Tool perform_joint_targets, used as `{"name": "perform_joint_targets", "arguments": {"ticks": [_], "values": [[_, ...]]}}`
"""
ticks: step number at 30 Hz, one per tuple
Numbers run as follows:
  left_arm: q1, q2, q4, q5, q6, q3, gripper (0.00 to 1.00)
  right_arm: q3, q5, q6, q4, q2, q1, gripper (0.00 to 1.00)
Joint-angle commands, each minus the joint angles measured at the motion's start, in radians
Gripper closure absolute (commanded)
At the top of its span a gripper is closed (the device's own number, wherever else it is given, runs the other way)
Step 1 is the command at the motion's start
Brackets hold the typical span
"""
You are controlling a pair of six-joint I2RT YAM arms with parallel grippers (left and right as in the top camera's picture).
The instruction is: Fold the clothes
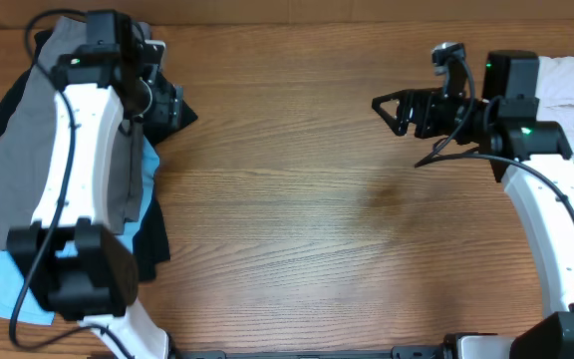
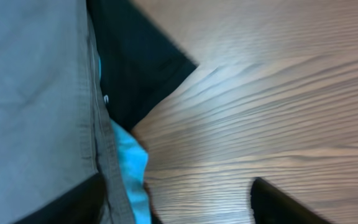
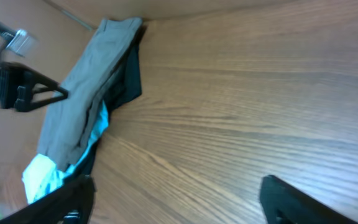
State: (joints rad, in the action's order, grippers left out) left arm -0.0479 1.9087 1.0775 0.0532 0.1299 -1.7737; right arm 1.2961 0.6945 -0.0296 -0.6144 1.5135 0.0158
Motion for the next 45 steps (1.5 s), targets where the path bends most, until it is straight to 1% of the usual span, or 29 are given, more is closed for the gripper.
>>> {"name": "perform_joint_targets", "arguments": {"ticks": [1,4,6,11,14,19,26,32,39,45], "values": [[-0.007,0.048,0.0,-0.13,-0.075,-0.022,0.37,0.033,-0.005,0.0,0.004,0.026,0.053,0.18],[-0.007,0.068,0.0,-0.234,-0.151,-0.022,0.46,0.033,-0.066,0.0,0.003,0.057,0.116,0.21],[-0.01,0.073,-0.001,-0.281,-0.184,-0.022,0.48,0.033,-0.098,0.0,0.007,0.08,0.158,0.22],[-0.012,0.081,-0.009,-0.351,-0.186,-0.022,0.53,0.033,-0.154,-0.043,0.054,0.161,0.265,0.23],[-0.012,0.095,-0.013,-0.369,-0.186,-0.022,0.54,0.033,-0.159,-0.08,0.088,0.21,0.304,0.23],[-0.015,0.145,-0.006,-0.398,-0.187,-0.021,0.54,0.033,-0.154,-0.146,0.142,0.27,0.36,0.28],[-0.024,0.232,-0.004,-0.394,-0.198,-0.021,0.55,0.033,-0.187,-0.155,0.218,0.283,0.45,0.28],[-0.026,0.282,-0.004,-0.4,-0.198,-0.021,0.56,0.033,-0.224,-0.158,0.219,0.283,0.472,0.28],[-0.028,0.283,-0.004,-0.414,-0.198,-0.022,0.59,0.033,-0.245,-0.158,0.219,0.283,0.472,0.28],[-0.045,0.283,0.003,-0.428,-0.214,-0.022,0.64,0.033,-0.251,-0.158,0.217,0.283,0.472,0.28]]}}
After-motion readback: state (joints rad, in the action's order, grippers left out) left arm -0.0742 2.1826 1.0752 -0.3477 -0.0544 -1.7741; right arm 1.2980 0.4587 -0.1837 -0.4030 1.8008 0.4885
